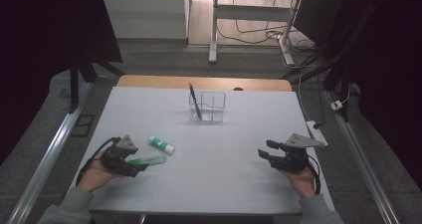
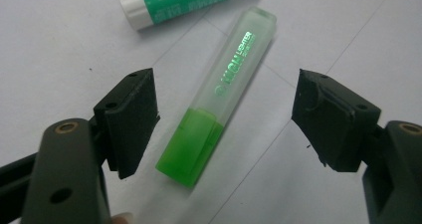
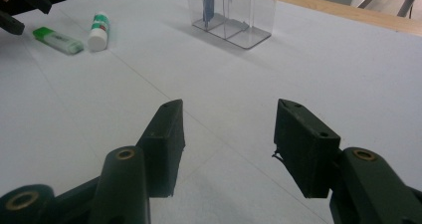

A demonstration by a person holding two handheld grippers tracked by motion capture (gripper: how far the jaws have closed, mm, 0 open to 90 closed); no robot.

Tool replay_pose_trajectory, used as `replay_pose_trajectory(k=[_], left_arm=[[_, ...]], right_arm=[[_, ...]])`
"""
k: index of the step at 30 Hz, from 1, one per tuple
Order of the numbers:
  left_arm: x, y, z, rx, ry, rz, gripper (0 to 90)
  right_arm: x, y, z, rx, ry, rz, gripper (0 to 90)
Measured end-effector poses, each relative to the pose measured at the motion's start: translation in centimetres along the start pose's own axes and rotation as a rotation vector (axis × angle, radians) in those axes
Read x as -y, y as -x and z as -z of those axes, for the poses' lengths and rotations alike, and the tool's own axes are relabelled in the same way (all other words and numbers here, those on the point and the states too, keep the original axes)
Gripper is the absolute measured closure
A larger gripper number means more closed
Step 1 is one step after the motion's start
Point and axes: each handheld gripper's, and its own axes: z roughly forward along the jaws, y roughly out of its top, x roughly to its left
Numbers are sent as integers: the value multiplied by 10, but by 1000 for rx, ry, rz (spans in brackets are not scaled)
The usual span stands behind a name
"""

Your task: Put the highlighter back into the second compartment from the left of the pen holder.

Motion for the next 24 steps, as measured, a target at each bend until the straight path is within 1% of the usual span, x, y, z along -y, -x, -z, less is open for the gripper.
replay_pose_trajectory(k=[3,8,11,13,17,18,21,24], left_arm=[[-2,-1,-2,9,-27,-7,254],[-5,-3,-3,19,-67,-37,254],[-5,-6,-5,32,-97,-41,257],[-6,-7,-7,42,-110,-53,259],[-6,-10,-13,54,-140,-81,261],[-6,-11,-14,58,-146,-82,265],[-6,-14,-18,65,-164,-89,301],[-8,-15,-21,72,-186,-117,358]], right_arm=[[1,-1,-1,-1,0,2,449],[1,1,-2,-8,-13,-1,448],[1,2,-6,-14,-13,-14,446],[1,1,-8,-27,-22,-16,441],[0,-1,-12,-31,-32,-8,437],[0,-1,-12,-30,-36,-6,436],[2,-2,-12,-30,-39,-14,436],[3,0,-11,-24,-45,-16,435]])
